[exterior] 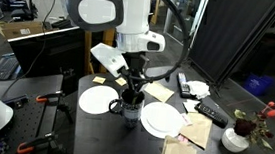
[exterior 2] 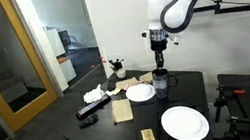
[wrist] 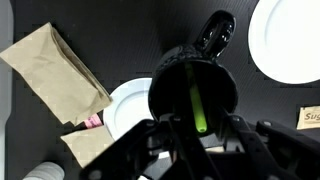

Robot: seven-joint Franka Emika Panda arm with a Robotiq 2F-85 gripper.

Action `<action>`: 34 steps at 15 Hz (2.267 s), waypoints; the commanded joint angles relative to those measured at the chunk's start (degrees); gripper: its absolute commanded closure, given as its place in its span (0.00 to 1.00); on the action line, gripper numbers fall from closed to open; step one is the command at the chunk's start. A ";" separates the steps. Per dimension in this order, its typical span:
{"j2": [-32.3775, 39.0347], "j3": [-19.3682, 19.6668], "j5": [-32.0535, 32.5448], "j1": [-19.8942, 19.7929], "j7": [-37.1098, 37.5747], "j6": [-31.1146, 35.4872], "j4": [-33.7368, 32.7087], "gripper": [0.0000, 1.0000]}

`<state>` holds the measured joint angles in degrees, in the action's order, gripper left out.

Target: Pick the marker from the cup and put it on the table, move the cup slightly to the right then pick the marker and put it back in the cup

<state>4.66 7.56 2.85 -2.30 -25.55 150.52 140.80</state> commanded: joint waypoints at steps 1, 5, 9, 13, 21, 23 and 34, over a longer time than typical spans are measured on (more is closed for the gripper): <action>2.39 -1.81 -2.01 -2.15 -1.84 1.14 -1.93 0.68; 3.54 -2.79 -3.48 -3.20 -2.29 0.80 -2.65 0.69; 4.25 -3.62 -4.57 -4.09 -2.69 0.85 -3.05 0.69; 4.70 -4.36 -6.00 -4.65 -3.43 1.58 -3.01 0.69; 5.68 -5.93 -9.99 -6.19 -7.69 4.22 -2.55 0.71; 6.04 -6.36 -10.85 -6.67 -8.60 4.76 -2.55 0.71; 7.25 -8.18 -13.03 -8.62 -11.62 6.42 -2.69 0.81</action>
<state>11.23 0.71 -8.21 -9.45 -34.31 155.37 138.53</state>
